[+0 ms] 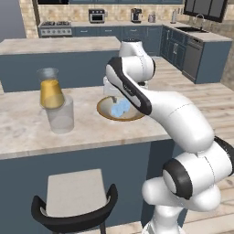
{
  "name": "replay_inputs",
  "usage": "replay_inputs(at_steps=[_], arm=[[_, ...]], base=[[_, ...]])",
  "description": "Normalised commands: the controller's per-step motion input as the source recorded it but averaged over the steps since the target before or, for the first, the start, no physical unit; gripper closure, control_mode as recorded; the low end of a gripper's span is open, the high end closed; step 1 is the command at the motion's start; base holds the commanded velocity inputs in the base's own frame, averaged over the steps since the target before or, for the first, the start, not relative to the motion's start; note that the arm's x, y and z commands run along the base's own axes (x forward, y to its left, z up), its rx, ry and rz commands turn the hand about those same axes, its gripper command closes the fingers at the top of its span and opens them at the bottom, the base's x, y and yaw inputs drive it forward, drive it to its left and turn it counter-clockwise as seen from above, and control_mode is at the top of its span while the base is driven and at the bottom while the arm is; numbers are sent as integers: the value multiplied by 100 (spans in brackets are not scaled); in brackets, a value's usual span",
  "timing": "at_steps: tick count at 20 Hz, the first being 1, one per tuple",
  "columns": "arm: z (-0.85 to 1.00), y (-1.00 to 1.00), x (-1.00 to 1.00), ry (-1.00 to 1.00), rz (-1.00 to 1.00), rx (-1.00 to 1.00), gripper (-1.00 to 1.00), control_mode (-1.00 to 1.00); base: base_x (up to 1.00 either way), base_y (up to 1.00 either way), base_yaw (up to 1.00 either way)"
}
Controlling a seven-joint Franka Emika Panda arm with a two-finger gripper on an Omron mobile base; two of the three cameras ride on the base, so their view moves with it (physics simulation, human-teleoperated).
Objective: There are two ice cubes in the ice bowl. Place both ice cubes in the glass cup.
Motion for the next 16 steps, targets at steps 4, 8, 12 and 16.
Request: replay_inputs(at_steps=[4, 8, 12, 16], arm=[[-6, 9, 42, 0, -6, 0, -100, -100], [-17, 12, 20, 5, -4, 0, -100, -100], [-25, 9, 9, 8, -4, 0, -100, -100], [-25, 0, 4, 4, -3, 0, -100, -100]], base=[[0, 0, 0], [0, 0, 0], [0, 0, 0], [0, 0, 0]])
